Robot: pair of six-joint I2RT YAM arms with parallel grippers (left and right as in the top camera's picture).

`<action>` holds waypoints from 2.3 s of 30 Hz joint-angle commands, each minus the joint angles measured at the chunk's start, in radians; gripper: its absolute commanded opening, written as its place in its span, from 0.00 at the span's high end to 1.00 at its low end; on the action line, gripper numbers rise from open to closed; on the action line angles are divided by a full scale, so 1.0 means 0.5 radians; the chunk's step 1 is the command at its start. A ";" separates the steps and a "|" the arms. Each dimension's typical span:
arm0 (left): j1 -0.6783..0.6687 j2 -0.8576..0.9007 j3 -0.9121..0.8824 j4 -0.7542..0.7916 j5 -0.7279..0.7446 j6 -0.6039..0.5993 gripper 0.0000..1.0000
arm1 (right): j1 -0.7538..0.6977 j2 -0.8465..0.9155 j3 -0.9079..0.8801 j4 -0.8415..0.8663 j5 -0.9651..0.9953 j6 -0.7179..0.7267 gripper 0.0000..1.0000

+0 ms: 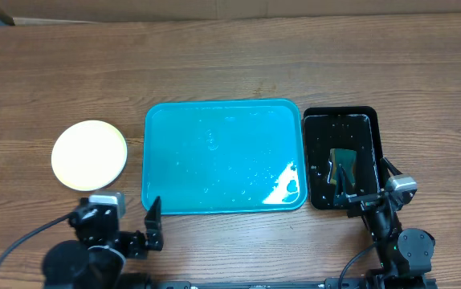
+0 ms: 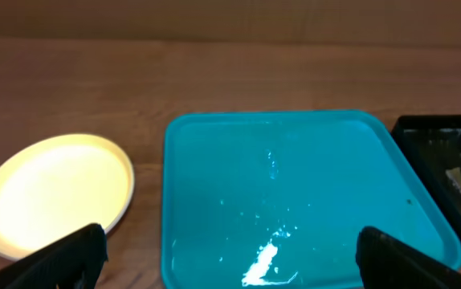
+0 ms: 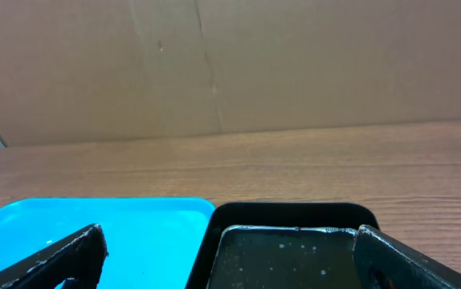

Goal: Clean dirty plates on tray and stack at the side

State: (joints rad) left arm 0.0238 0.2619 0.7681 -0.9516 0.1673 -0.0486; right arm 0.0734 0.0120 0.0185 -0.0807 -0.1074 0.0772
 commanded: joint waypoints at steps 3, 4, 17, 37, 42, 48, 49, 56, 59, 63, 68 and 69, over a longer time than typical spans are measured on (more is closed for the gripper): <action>-0.091 -0.291 -0.489 0.357 -0.020 0.021 0.00 | 0.012 -0.019 -0.021 0.009 0.002 -0.013 0.00; -0.100 -0.334 -0.575 0.454 -0.019 0.014 0.00 | 0.012 -0.019 -0.021 0.009 0.002 -0.012 0.00; -0.120 -0.517 -1.492 2.044 -0.072 -0.104 0.00 | 0.012 -0.019 -0.021 0.009 0.002 -0.012 0.00; -0.120 -0.499 -1.526 1.769 -0.095 -0.105 0.00 | 0.012 -0.019 -0.021 0.009 0.002 -0.012 0.00; -0.120 -0.499 -1.526 1.769 -0.095 -0.105 0.00 | 0.012 -0.019 -0.021 0.009 0.002 -0.012 0.00; -0.120 -0.499 -1.526 1.769 -0.095 -0.105 0.00 | 0.012 -0.019 -0.021 0.009 0.002 -0.012 0.00; -0.120 -0.499 -1.526 1.769 -0.095 -0.105 0.00 | 0.011 -0.019 -0.021 0.010 0.003 -0.013 0.00; -0.120 -0.499 -1.526 1.769 -0.095 -0.105 0.00 | 0.012 -0.019 -0.021 0.009 0.002 -0.012 0.00; -0.120 -0.499 -1.526 1.769 -0.095 -0.105 0.00 | 0.012 -0.019 -0.021 0.009 0.002 -0.013 0.00; -0.120 -0.499 -1.526 1.769 -0.095 -0.105 0.00 | 0.012 -0.019 -0.021 0.009 0.002 -0.013 0.00; -0.120 -0.499 -1.526 1.769 -0.095 -0.105 0.00 | 0.012 -0.019 -0.021 0.009 0.002 -0.013 0.00; -0.120 -0.499 -1.526 1.769 -0.095 -0.105 0.00 | 0.012 -0.018 -0.021 0.009 0.002 -0.013 0.00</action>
State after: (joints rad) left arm -0.0269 0.0177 0.0082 -0.0643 0.1299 -0.0978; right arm 0.0738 0.0120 0.0185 -0.0811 -0.1078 0.0772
